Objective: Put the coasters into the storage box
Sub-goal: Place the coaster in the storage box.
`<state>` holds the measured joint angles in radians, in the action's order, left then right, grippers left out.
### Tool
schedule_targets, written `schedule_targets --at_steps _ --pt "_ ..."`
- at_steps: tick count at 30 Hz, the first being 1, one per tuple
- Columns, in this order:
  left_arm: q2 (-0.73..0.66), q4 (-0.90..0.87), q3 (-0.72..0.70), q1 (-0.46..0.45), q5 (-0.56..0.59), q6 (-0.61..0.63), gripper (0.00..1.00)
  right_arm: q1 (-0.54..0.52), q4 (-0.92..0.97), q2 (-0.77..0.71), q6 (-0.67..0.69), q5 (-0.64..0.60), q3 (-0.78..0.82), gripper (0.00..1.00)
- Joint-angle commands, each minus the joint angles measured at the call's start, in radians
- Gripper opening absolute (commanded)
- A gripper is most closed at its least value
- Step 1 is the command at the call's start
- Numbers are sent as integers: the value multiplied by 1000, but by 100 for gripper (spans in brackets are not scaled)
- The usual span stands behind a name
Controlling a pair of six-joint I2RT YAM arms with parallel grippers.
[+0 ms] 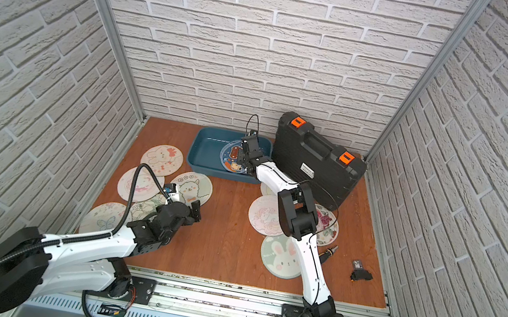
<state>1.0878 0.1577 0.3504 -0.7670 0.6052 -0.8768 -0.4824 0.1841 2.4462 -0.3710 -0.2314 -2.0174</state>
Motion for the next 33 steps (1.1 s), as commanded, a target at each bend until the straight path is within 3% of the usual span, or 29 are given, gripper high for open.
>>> schedule_targets --at_steps 1,5,10,19,27,33 --pt "-19 -1 -17 9 21 -13 98 -4 13 -8 -6 4 -21 34" --pt "-26 -14 -19 10 21 -18 98 -4 -17 -47 14 33 15 53" --pt "-33 -32 -21 15 20 -26 98 -4 -47 -109 39 55 64 64" --pt "-33 -27 -22 24 23 -27 98 -4 -32 -235 19 6 152 66" --pt "-1 -15 -11 34 15 -40 98 -4 -95 -413 15 31 355 66" --pt "41 24 5 34 -26 -29 98 -4 -23 -545 -9 72 464 66"
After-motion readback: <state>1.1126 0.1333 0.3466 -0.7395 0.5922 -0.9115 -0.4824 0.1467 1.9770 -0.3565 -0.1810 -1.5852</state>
